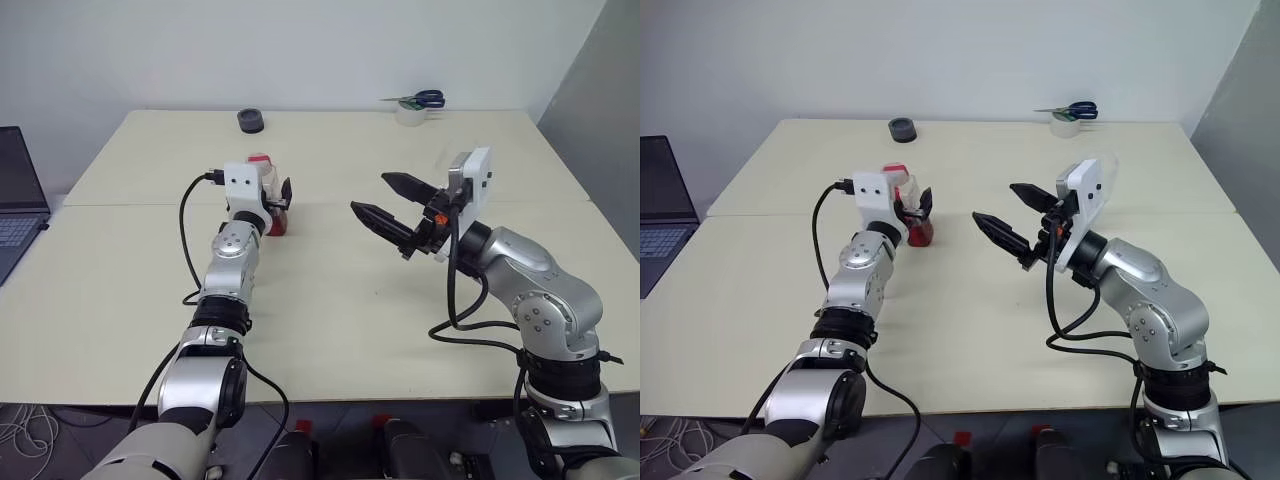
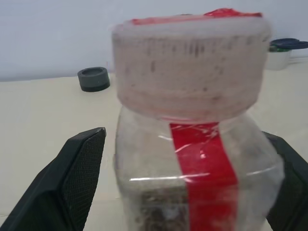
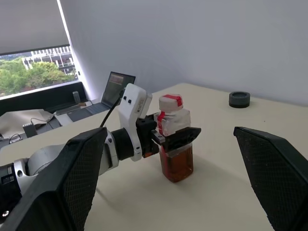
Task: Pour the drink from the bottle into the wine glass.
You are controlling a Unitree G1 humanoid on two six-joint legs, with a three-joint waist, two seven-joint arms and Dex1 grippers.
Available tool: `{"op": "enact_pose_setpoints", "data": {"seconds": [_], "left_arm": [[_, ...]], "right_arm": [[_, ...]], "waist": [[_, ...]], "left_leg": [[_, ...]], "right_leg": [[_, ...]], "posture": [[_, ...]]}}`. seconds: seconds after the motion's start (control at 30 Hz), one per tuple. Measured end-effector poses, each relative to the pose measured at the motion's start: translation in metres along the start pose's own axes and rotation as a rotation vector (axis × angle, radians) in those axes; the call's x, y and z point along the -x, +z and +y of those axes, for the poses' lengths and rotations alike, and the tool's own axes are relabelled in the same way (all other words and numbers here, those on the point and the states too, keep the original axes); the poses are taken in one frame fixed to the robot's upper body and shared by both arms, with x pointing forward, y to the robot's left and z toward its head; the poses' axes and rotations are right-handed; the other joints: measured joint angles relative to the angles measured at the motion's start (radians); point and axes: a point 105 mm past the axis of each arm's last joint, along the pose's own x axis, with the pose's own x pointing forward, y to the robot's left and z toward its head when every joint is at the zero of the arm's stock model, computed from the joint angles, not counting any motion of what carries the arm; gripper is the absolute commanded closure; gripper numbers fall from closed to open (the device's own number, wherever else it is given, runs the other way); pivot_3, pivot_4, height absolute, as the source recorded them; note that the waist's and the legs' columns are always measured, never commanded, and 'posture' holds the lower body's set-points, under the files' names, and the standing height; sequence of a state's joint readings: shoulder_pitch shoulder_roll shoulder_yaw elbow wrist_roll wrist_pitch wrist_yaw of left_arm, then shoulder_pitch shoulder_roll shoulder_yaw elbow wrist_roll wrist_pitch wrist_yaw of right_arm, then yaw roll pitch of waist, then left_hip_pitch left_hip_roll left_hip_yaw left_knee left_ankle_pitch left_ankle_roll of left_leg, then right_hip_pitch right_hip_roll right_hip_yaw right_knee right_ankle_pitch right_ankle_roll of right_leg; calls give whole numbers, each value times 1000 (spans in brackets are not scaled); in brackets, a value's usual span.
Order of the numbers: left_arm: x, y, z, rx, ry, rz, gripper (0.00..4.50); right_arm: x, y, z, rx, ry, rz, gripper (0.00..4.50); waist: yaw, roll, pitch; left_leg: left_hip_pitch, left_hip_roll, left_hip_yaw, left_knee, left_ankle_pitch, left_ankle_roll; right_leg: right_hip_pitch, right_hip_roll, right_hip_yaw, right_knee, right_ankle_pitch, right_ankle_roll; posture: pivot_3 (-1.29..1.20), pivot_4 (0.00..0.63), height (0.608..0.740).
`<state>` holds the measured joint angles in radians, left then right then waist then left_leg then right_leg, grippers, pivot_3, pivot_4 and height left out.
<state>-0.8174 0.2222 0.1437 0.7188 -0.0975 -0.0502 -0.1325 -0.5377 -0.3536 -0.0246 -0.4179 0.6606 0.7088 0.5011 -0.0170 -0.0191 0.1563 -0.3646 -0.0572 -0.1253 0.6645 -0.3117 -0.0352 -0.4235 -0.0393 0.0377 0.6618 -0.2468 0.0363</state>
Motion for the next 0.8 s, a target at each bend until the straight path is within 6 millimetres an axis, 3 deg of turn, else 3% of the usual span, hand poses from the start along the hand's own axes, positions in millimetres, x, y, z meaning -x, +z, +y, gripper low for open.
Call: {"op": "enact_pose_setpoints", "data": {"seconds": [0.2,0.3,0.47,0.53,0.8], "left_arm": [[0,1,1,41,-18,-7,21],[1,1,-1,58,-32,-9,627],[1,1,-2,72,-37,-13,2254],[1,1,-1,74,-36,-13,2709],[4,1,-1,51,-43,-2,2743]], "right_arm": [[0,0,0,1,-3,-1,0],[0,0,-1,1,-4,-1,0],[0,1,-1,3,-7,-3,0],[0,1,-1,4,-8,-4,0],[-1,-1,-2,20,-26,0,0]], "waist": [[-1,0,0],[-1,0,0],[-1,0,0],[-1,0,0],[-2,0,0]], "left_leg": [[0,0,0,0,0,0],[0,0,0,0,0,0],[0,0,0,0,0,0],[0,0,0,0,0,0],[0,0,0,0,0,0]], "right_leg": [[0,0,0,0,0,0],[0,0,0,0,0,0],[0,0,0,0,0,0],[0,0,0,0,0,0],[0,0,0,1,0,0]], "posture": [[0,150,740],[0,150,740],[0,150,740],[0,150,740],[0,150,740]]}}
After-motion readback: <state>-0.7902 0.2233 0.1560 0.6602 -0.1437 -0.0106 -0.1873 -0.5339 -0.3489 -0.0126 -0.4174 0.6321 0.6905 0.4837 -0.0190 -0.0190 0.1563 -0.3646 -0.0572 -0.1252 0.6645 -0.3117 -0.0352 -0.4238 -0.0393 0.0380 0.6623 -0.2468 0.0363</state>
